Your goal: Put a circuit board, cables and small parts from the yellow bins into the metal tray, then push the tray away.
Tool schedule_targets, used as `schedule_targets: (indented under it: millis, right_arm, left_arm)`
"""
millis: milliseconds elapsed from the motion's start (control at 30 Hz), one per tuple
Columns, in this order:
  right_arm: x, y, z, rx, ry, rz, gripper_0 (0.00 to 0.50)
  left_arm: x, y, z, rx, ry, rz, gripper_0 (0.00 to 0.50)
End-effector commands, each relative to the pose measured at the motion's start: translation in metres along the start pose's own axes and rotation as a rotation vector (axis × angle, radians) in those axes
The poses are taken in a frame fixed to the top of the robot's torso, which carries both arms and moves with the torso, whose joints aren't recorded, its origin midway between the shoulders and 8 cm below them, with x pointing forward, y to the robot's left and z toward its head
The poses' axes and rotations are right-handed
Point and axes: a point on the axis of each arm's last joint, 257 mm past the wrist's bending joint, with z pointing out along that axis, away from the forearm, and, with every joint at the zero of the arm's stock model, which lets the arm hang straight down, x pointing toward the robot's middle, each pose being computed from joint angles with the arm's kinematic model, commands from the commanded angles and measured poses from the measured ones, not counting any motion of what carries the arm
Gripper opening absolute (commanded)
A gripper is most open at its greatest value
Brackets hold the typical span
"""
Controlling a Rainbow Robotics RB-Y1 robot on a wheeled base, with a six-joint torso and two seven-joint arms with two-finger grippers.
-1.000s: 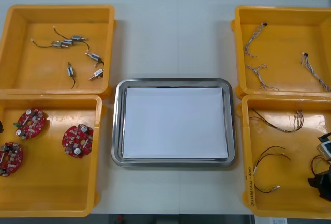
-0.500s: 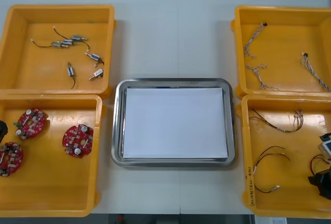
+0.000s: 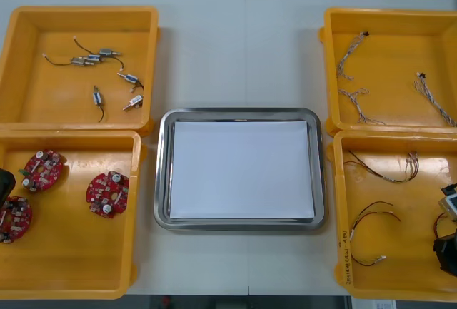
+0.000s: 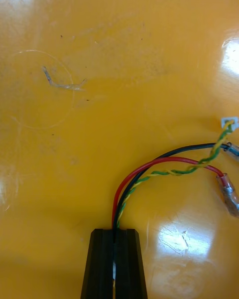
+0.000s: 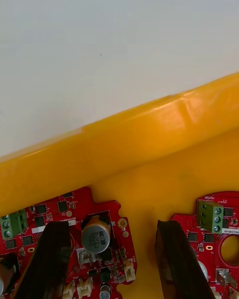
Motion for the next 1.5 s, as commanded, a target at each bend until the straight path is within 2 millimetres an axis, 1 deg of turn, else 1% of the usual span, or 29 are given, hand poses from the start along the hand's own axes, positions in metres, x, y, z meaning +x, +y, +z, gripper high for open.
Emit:
schedule_targets:
  millis: [33, 233, 300, 433, 533, 667, 767, 1100, 1167, 1200, 1233, 1367, 1500]
  right_arm:
    - [0.030, 0.005, 0.006, -0.014, 0.052, 0.010, 0.000]
    - [0.014, 0.001, 0.004, -0.003, 0.015, 0.000, 0.000]
    - [0.005, -0.003, 0.000, 0.004, -0.003, -0.006, 0.000]
    - [-0.005, -0.008, -0.007, 0.012, -0.007, -0.014, 0.000]
    - [-0.013, -0.013, -0.021, 0.018, 0.003, -0.022, 0.000]
    - [-0.021, -0.010, -0.038, 0.012, 0.021, -0.038, 0.000]
    - [-0.027, -0.011, -0.051, 0.016, 0.031, -0.047, 0.000]
    - [-0.059, -0.015, -0.101, 0.032, 0.038, -0.084, 0.000]
    - [-0.062, -0.014, -0.108, 0.029, 0.039, -0.085, 0.000]
    - [-0.066, -0.013, -0.113, 0.018, 0.032, -0.080, 0.000]
    - [-0.068, -0.009, -0.116, -0.004, 0.027, -0.070, 0.000]
    - [-0.075, -0.004, -0.127, -0.045, 0.013, -0.061, 0.000]
    - [-0.090, 0.003, -0.142, -0.060, -0.003, -0.110, 0.000]
  left_arm:
    - [0.011, 0.018, 0.007, -0.027, 0.010, 0.025, 0.500]
    - [0.015, 0.021, 0.011, -0.033, 0.015, 0.032, 0.500]
    - [0.014, 0.024, 0.011, -0.037, 0.013, 0.034, 0.500]
    - [0.016, 0.026, 0.012, -0.036, 0.013, 0.039, 0.500]
    - [0.017, 0.028, 0.013, -0.038, 0.015, 0.044, 0.500]
    - [0.018, 0.027, 0.013, -0.037, 0.016, 0.045, 0.500]
    - [0.018, 0.027, 0.014, -0.037, 0.017, 0.044, 0.500]
    - [0.018, 0.028, 0.016, -0.036, 0.013, 0.052, 0.500]
    - [0.019, 0.028, 0.016, -0.038, 0.009, 0.058, 0.401]
    - [0.018, 0.028, 0.016, -0.039, 0.005, 0.064, 0.219]
    - [0.019, 0.028, 0.017, -0.038, 0.004, 0.066, 0.000]
    - [0.019, 0.028, 0.017, -0.038, 0.005, 0.067, 0.000]
    - [0.019, 0.028, 0.016, -0.039, 0.004, 0.068, 0.000]
